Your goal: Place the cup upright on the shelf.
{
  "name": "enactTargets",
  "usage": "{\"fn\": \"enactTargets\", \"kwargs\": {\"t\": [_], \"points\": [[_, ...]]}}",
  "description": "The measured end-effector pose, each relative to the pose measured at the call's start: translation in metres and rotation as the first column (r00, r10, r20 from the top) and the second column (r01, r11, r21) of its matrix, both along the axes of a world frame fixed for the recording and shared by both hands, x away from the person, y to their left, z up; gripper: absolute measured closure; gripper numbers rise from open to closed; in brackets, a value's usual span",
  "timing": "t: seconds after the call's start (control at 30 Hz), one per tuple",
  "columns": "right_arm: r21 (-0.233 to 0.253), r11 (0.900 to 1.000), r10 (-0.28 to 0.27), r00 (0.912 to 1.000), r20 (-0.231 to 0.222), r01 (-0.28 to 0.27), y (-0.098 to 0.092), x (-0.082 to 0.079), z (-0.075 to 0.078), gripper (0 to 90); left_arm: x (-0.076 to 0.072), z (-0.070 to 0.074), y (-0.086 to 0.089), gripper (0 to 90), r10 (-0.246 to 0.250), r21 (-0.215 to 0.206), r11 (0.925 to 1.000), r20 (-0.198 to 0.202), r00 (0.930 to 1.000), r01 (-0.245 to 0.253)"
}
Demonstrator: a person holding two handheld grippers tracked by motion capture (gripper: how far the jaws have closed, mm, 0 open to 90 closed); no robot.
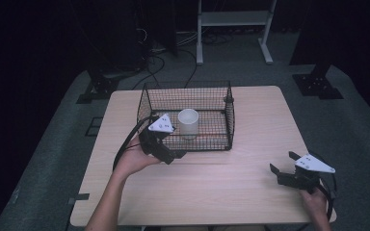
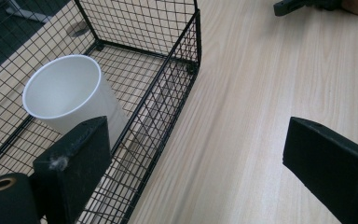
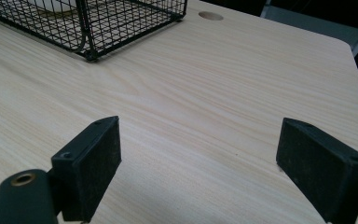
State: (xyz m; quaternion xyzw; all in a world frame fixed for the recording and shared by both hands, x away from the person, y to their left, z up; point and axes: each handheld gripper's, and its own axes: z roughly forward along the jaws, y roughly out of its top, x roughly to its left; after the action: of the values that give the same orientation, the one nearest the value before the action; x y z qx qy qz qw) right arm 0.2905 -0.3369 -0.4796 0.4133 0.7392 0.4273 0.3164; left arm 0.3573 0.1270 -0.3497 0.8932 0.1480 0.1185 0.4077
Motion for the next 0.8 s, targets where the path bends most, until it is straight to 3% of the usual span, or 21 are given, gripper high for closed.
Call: {"fn": "enactTargets", "kwargs": {"t": [0.8], "points": [[-0.007, 1.0, 0.0, 1.0, 0.001, 0.0, 0.0, 0.0, 0.0, 13.1, -0.023, -0.019, 0.006, 7.0, 0.0, -0.038, 0.9993, -0.01, 0.9999, -0.001]]}}
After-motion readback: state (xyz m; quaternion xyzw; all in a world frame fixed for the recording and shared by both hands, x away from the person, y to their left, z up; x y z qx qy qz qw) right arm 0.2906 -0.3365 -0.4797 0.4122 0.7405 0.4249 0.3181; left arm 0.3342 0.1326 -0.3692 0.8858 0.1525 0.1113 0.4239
